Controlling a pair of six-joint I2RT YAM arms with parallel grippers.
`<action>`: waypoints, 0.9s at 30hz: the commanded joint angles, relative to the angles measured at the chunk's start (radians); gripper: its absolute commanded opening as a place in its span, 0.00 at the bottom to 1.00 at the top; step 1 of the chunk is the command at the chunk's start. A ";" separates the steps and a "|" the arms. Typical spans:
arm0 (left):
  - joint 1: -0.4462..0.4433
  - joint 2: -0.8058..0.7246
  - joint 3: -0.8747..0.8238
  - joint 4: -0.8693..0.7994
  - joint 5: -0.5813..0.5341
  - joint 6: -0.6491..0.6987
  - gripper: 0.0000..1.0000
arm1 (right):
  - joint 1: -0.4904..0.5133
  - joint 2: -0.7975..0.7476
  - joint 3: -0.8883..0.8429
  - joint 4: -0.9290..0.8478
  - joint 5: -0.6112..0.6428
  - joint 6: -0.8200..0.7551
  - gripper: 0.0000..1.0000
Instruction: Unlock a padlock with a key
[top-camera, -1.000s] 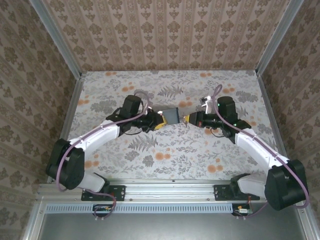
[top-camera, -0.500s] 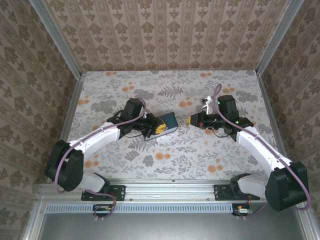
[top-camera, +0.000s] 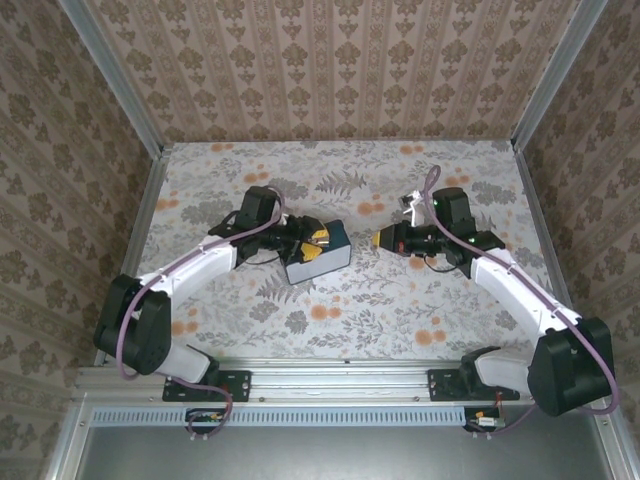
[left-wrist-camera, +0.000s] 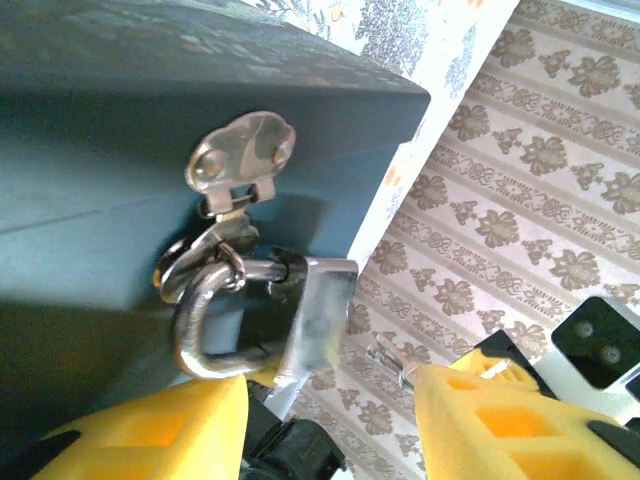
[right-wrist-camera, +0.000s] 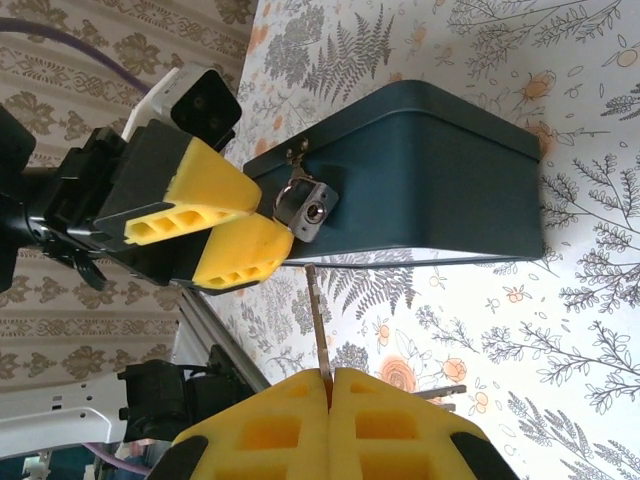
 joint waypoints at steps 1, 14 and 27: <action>0.020 -0.035 0.033 -0.181 0.011 0.114 0.50 | 0.002 0.027 0.044 -0.015 -0.003 -0.028 0.00; 0.029 0.048 0.451 -0.753 0.001 0.940 0.51 | 0.027 0.099 0.101 -0.039 -0.033 -0.083 0.00; -0.005 -0.026 0.380 -0.575 -0.121 2.035 0.68 | 0.037 0.086 0.058 -0.110 -0.057 -0.147 0.00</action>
